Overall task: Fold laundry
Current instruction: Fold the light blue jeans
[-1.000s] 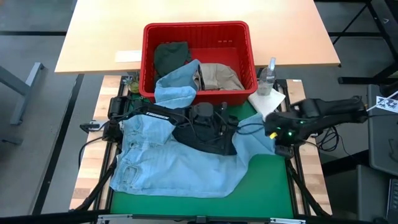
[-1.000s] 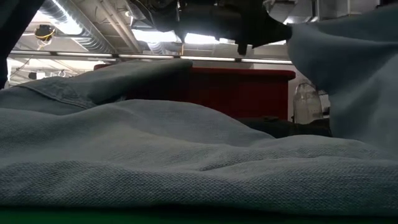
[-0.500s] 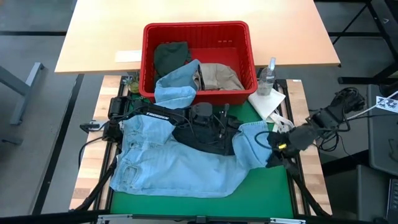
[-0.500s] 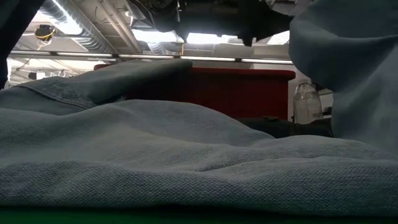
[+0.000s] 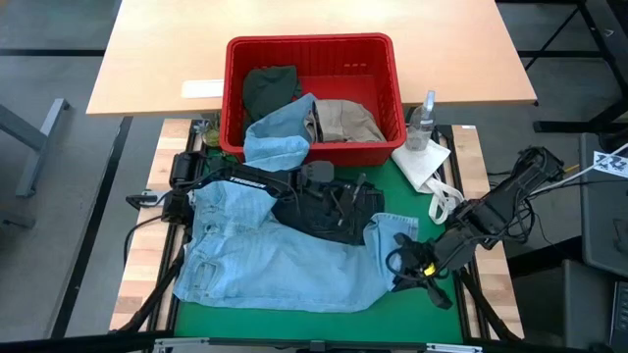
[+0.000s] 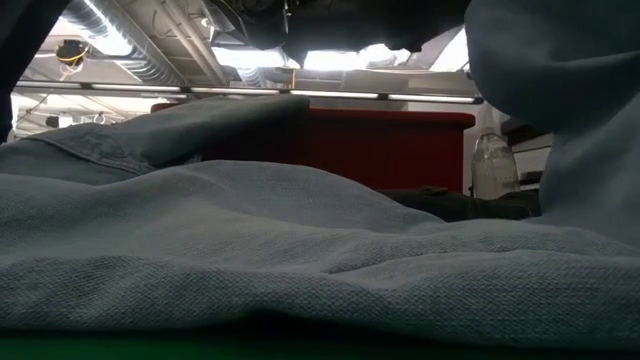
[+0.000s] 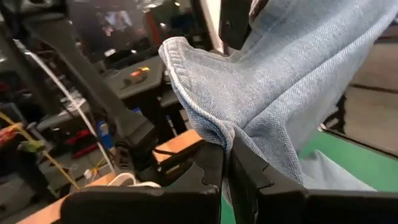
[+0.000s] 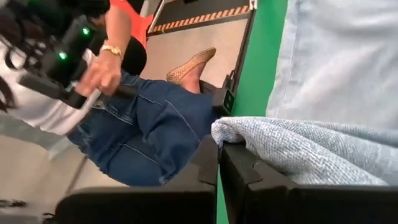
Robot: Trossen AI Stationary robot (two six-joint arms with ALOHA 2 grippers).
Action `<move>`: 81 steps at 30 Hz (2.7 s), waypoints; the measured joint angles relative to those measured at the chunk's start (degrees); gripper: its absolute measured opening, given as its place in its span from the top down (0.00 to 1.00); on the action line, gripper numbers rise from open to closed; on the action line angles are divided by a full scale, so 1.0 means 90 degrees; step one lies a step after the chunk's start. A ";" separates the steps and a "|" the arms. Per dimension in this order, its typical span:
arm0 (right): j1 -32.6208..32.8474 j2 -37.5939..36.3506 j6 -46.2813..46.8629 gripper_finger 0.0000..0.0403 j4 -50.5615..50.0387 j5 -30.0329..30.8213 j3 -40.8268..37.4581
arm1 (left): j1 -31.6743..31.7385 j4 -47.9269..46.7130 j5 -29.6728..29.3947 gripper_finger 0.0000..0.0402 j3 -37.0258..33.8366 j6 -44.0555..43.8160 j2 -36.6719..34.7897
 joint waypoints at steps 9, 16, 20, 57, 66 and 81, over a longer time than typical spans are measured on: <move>-0.0243 0.0699 -0.0877 0.99 0.0644 -0.0219 0.0000 | -0.0014 -0.2252 0.0066 0.99 -0.0007 0.0756 -0.0878; -0.0702 0.1203 -0.1697 0.99 0.1746 -0.1095 0.0000 | -0.0098 -0.3713 0.0090 0.99 0.0003 0.1035 -0.1089; -0.1013 0.1446 -0.2114 0.99 0.1951 -0.1552 0.0000 | -0.0197 -0.4580 -0.0032 0.99 0.0003 0.1425 -0.1096; -0.2497 0.2909 -0.3041 0.99 0.3405 -0.2870 0.0000 | -0.0700 -0.8530 -0.2574 0.96 0.0006 0.2336 -0.1128; -0.2489 0.2904 -0.2701 0.92 0.3463 -0.2790 0.0007 | -0.0951 -0.8523 -0.3852 0.79 -0.0007 0.1829 -0.1121; -0.2493 0.2897 -0.2698 0.50 0.3580 -0.2857 0.0010 | -0.1173 -0.9084 -0.4887 0.69 -0.0009 0.0918 -0.1507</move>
